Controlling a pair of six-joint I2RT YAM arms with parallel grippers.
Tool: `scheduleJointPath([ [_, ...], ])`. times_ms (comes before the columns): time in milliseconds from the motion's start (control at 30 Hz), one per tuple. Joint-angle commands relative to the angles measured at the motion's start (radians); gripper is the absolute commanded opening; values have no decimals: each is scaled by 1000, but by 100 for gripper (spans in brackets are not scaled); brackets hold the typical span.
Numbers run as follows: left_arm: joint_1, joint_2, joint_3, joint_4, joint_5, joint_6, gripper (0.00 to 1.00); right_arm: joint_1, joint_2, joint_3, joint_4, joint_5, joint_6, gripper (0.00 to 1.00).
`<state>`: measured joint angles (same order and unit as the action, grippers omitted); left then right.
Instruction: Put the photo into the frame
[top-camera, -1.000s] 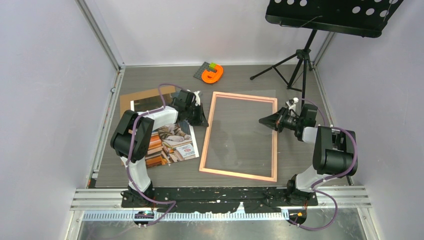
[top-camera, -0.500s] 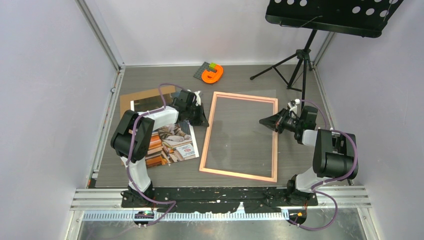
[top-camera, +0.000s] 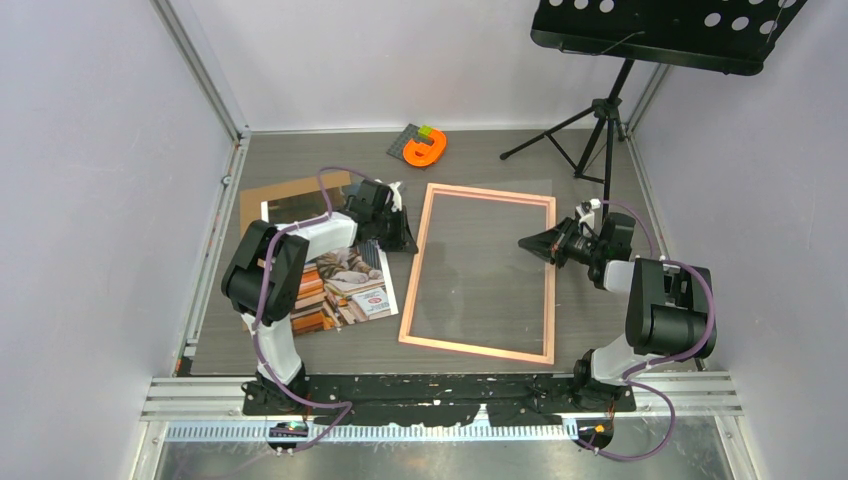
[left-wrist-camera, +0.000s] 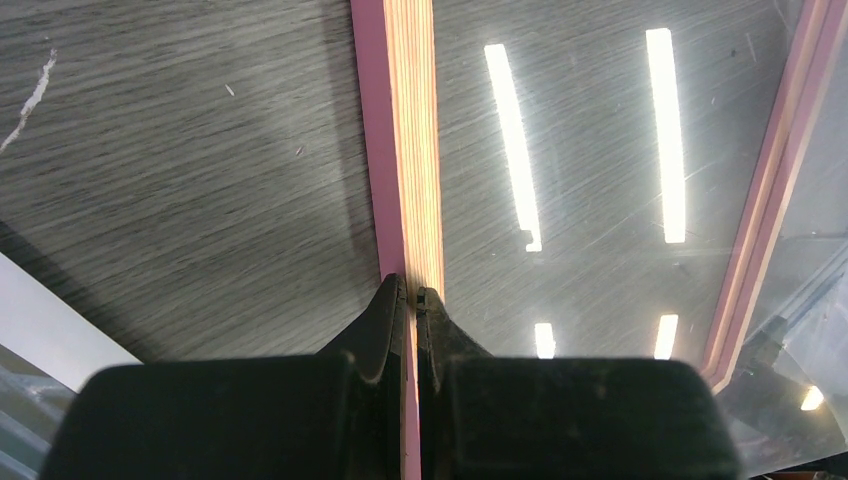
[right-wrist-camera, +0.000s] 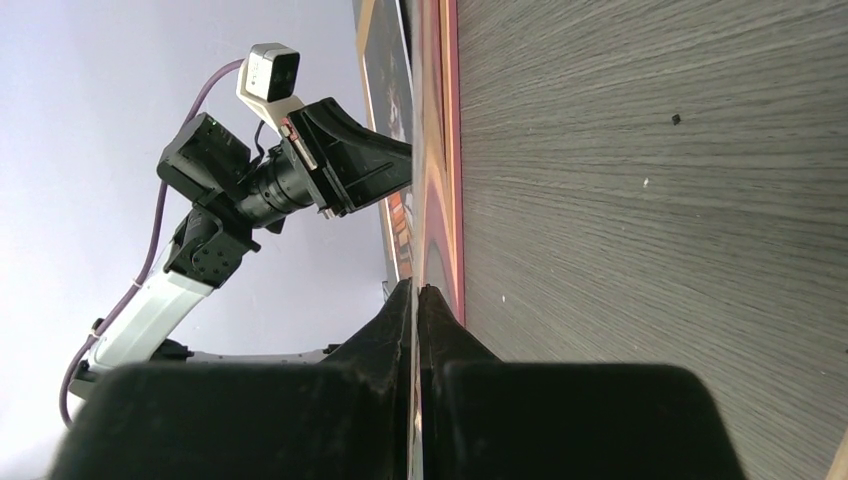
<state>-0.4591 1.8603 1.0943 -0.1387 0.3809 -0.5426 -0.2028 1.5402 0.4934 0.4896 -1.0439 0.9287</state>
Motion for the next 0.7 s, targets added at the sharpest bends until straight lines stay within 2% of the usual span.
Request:
scheduleJointPath([
  [0, -29, 33, 5, -6, -39, 0, 0, 14, 4, -4, 51, -1, 18, 6],
  [667, -66, 1, -27, -52, -129, -176, 0, 11, 21, 14, 44, -7, 4, 5],
])
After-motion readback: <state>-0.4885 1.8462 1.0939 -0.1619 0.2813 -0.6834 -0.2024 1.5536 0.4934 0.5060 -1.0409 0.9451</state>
